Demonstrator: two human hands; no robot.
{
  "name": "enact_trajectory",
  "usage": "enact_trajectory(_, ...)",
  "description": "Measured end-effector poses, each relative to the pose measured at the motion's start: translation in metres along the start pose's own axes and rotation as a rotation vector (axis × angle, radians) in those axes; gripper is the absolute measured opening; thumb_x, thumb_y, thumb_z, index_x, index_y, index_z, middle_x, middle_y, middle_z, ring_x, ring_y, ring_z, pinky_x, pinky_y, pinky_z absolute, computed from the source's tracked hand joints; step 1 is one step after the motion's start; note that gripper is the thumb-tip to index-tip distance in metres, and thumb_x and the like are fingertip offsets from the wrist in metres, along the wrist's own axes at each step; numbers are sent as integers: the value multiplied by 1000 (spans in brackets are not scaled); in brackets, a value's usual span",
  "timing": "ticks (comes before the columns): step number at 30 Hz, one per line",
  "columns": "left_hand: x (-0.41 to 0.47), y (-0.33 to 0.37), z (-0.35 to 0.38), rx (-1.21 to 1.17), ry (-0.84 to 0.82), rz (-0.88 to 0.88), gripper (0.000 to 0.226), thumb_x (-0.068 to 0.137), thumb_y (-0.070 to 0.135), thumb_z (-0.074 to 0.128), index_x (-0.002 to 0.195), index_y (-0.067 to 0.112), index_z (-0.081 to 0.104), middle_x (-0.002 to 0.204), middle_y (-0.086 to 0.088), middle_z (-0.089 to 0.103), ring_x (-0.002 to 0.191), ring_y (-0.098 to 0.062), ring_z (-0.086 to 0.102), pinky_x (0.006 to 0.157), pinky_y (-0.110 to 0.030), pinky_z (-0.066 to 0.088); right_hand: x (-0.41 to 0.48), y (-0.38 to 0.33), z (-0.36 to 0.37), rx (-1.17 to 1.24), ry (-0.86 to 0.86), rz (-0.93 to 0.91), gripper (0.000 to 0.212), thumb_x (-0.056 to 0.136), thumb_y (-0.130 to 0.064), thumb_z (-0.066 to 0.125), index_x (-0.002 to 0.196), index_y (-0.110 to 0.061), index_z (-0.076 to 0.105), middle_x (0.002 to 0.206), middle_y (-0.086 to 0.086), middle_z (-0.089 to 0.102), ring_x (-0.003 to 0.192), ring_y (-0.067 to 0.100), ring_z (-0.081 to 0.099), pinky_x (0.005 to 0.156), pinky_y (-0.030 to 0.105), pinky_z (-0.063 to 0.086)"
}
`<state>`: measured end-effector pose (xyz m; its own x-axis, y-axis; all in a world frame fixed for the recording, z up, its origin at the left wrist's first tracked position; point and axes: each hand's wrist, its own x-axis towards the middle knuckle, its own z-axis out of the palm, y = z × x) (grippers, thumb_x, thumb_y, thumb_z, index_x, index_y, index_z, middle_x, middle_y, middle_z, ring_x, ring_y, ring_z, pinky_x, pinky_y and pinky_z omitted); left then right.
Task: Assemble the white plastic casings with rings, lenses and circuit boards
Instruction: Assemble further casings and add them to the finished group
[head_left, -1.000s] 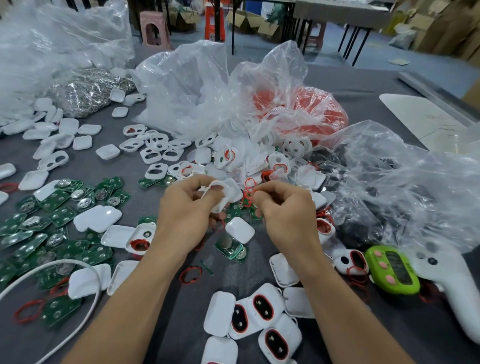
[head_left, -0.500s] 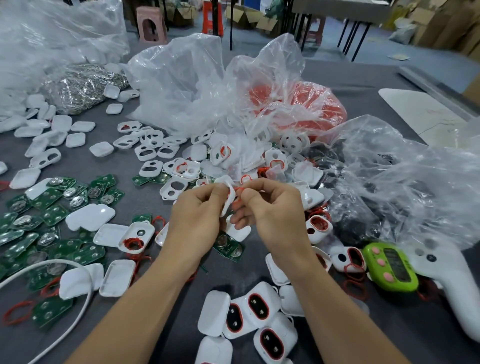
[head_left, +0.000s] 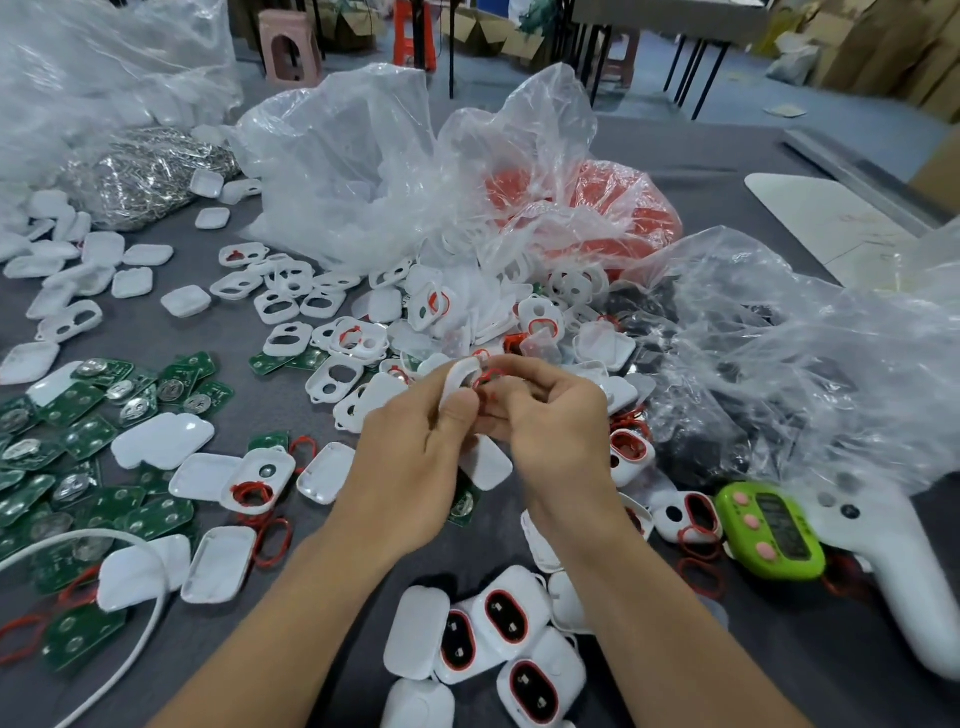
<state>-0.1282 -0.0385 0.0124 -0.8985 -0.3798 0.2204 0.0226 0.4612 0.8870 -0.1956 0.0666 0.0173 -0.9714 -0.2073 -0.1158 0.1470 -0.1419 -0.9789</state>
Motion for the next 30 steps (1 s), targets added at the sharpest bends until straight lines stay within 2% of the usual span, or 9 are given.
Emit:
enact_trajectory(4,4,1,2,-340,136,-138,24,103,34,47,108,41,69,88,13,72,86,-27,75,62,-34,61,2,-7,-3,62,-19,27,23,96,1,60,84,-9,76,74,13,76,60,24,73,56,26,59)
enact_trajectory(7,7,-3,0,-357,164,-153,22,96,35,56,106,41,75,92,4,76,94,-26,72,85,-53,60,4,-8,-7,-51,14,-63,23,92,-11,73,74,-23,81,69,5,75,59,15,69,60,25,55)
enact_trajectory(10,7,-1,-1,-456,150,-183,28,96,15,69,99,39,82,98,5,80,97,-15,75,92,-39,57,3,-6,-7,-128,10,-128,19,90,-17,76,76,-29,82,59,-9,69,52,2,57,60,20,47)
enact_trajectory(12,7,1,-2,-498,147,-197,24,93,10,73,100,31,83,100,3,80,100,-15,75,92,-34,56,1,-5,-5,-132,-4,-136,17,91,-17,75,78,-26,83,59,-8,69,51,3,56,59,20,46)
enact_trajectory(16,6,3,-6,-639,175,-281,16,83,6,80,89,20,84,88,-7,80,79,-16,77,64,-22,58,0,-6,-4,-146,9,-123,11,90,-13,75,81,-17,79,62,7,73,50,16,64,55,26,51)
enact_trajectory(20,4,7,-4,-714,139,-308,17,79,-4,80,78,13,80,81,-14,78,61,-17,71,49,-18,51,-2,-8,-7,-255,67,-228,16,91,-17,75,76,-23,77,59,0,71,49,15,67,51,23,53)
enact_trajectory(25,5,3,-1,-655,115,-268,21,81,-5,79,89,15,78,84,-11,79,71,-19,74,62,-28,62,-3,-7,-7,-467,134,-365,17,87,-23,77,72,-31,75,63,-18,70,59,5,66,56,14,47)
enact_trajectory(28,5,-1,2,-522,106,-208,36,83,-5,78,106,23,74,62,4,71,60,-7,63,65,-26,60,-4,-5,-5,-525,137,-407,19,88,-22,75,71,-32,73,64,-21,68,61,3,63,56,12,43)
enact_trajectory(30,5,-2,4,-459,113,-187,39,83,-3,79,108,26,75,54,10,60,57,-5,54,70,-33,63,-5,-4,-5,-561,145,-431,19,88,-22,75,71,-30,73,65,-22,67,61,1,62,55,10,42)
